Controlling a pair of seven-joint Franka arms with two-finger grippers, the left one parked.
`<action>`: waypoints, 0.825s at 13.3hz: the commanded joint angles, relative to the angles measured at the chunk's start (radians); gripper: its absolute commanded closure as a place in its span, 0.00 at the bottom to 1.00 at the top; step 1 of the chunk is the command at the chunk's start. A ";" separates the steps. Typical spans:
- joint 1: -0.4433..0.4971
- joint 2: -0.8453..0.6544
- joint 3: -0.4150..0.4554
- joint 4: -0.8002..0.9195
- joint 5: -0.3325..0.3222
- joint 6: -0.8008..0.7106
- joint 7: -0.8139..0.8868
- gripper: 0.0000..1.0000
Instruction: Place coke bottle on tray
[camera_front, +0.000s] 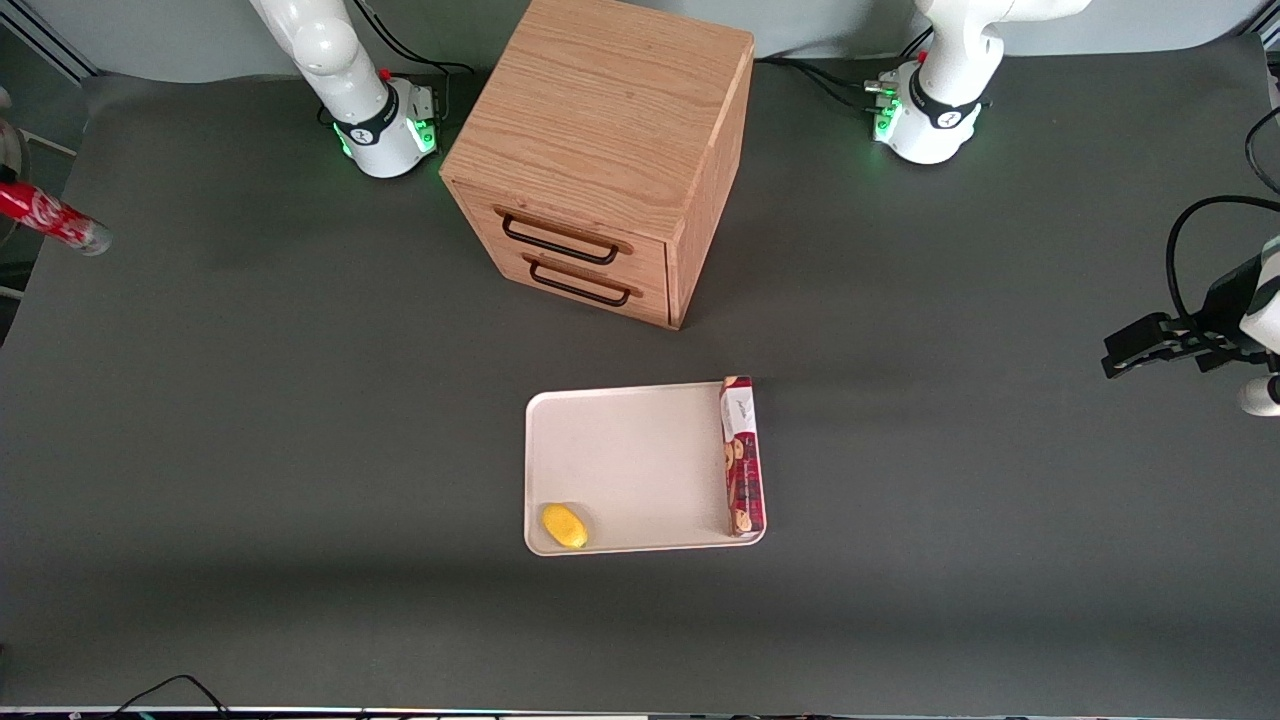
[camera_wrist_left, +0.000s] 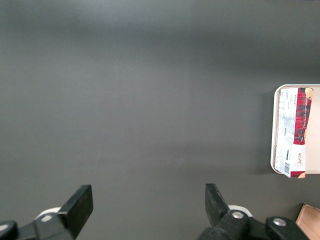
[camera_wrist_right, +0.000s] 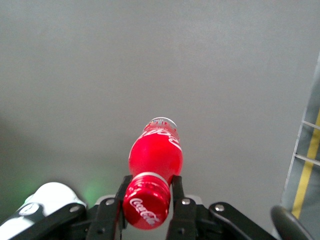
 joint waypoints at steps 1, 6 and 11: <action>-0.005 -0.002 0.019 0.116 -0.023 -0.123 -0.011 1.00; -0.005 -0.024 0.257 0.156 0.029 -0.153 0.272 1.00; -0.001 0.004 0.607 0.236 0.173 -0.135 0.720 1.00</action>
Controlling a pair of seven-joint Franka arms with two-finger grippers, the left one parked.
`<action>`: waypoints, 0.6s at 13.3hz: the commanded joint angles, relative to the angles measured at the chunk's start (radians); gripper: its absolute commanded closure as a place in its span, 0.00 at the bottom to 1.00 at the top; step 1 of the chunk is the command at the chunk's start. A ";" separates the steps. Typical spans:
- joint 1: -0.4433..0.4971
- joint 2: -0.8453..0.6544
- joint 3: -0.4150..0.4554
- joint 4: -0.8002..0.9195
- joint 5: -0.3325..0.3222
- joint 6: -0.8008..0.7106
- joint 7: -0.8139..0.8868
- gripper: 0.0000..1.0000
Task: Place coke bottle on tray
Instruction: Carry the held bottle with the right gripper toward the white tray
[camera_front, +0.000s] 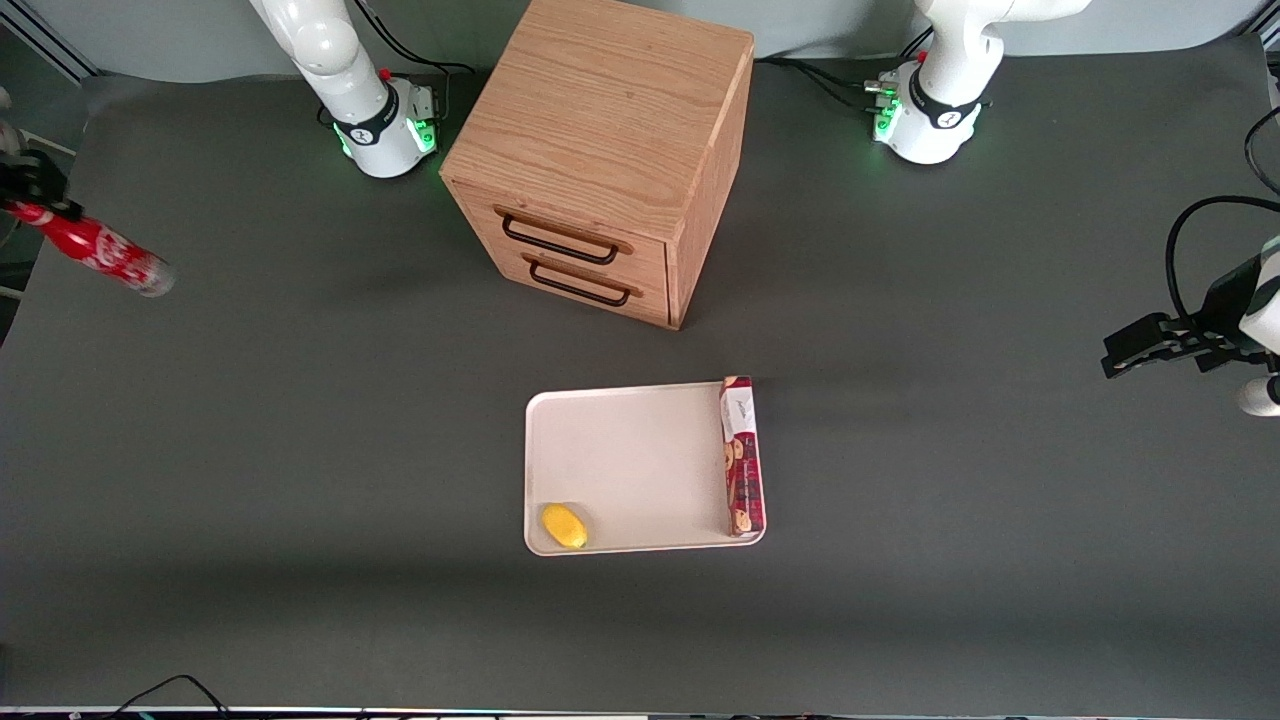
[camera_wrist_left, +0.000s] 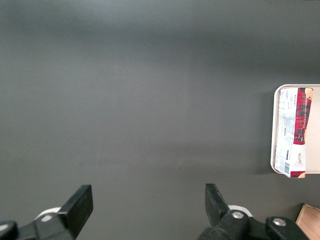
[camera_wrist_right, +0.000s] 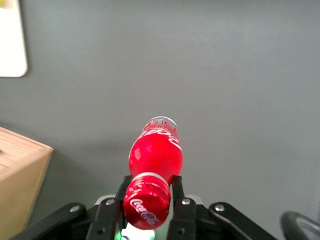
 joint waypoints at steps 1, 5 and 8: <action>-0.009 0.029 0.153 0.052 0.049 0.026 0.217 1.00; 0.096 0.094 0.302 0.052 0.093 0.181 0.591 1.00; 0.301 0.234 0.284 0.049 0.032 0.322 0.809 1.00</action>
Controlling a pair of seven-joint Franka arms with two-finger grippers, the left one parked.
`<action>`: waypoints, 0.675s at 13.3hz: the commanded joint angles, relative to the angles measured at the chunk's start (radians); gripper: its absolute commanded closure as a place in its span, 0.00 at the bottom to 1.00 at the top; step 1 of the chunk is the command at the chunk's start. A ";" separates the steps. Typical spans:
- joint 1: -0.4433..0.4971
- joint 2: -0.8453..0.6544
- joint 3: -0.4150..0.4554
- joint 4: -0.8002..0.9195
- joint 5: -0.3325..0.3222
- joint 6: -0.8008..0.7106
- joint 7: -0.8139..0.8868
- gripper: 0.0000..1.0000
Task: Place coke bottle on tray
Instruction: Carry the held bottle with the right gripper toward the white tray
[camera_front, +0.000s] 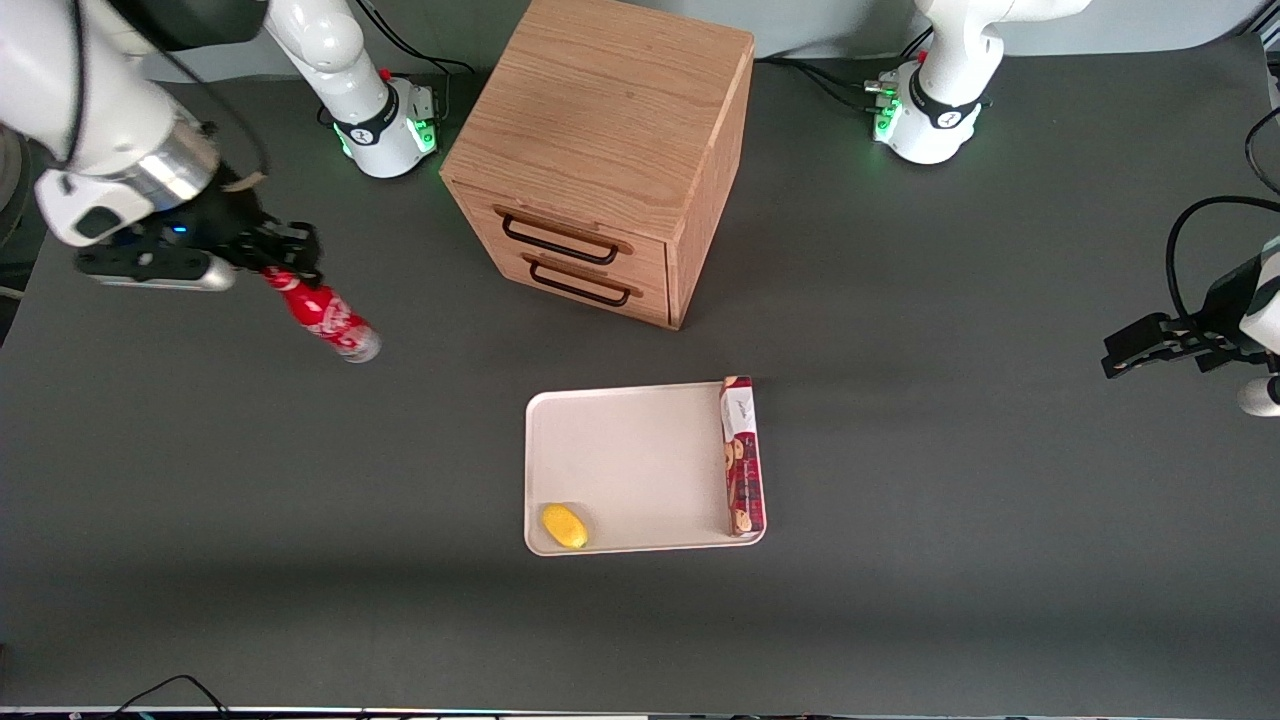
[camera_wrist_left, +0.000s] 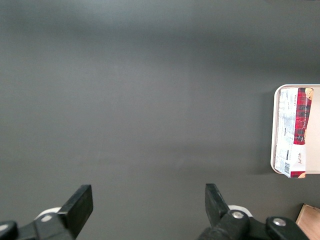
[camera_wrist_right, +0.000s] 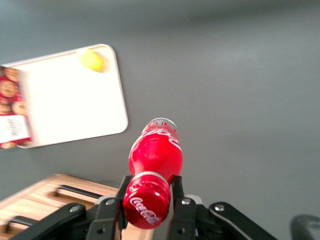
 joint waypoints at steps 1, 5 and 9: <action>0.204 0.175 -0.058 0.036 -0.114 0.094 0.224 1.00; 0.590 0.266 -0.366 0.034 -0.179 0.206 0.341 1.00; 0.870 0.402 -0.608 0.037 -0.228 0.368 0.410 1.00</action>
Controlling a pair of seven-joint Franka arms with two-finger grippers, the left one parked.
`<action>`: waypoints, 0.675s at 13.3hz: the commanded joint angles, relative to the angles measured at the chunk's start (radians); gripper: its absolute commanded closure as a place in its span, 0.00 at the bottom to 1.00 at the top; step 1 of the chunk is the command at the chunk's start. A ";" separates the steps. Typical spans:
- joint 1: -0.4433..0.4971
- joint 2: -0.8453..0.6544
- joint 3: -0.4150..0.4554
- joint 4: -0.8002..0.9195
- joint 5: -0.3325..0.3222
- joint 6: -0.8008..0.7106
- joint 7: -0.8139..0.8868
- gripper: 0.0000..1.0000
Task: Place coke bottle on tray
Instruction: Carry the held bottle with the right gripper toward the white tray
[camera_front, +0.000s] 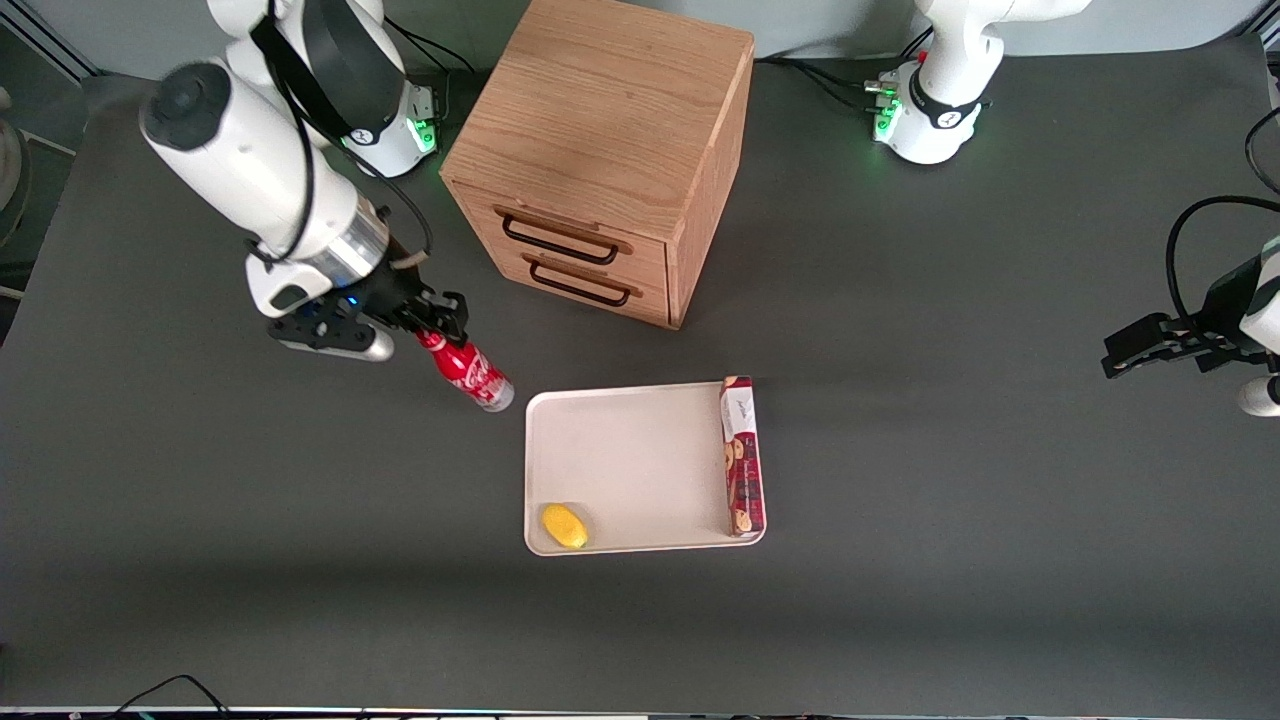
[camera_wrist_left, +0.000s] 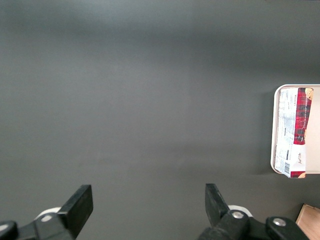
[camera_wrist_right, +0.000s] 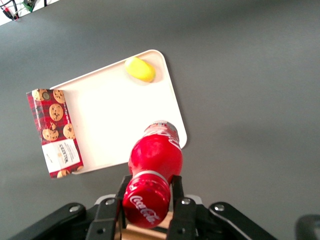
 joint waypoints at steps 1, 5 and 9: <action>0.123 0.118 -0.084 0.039 -0.076 0.102 0.105 1.00; 0.175 0.258 -0.087 0.048 -0.161 0.235 0.218 1.00; 0.180 0.321 -0.093 0.048 -0.237 0.252 0.221 1.00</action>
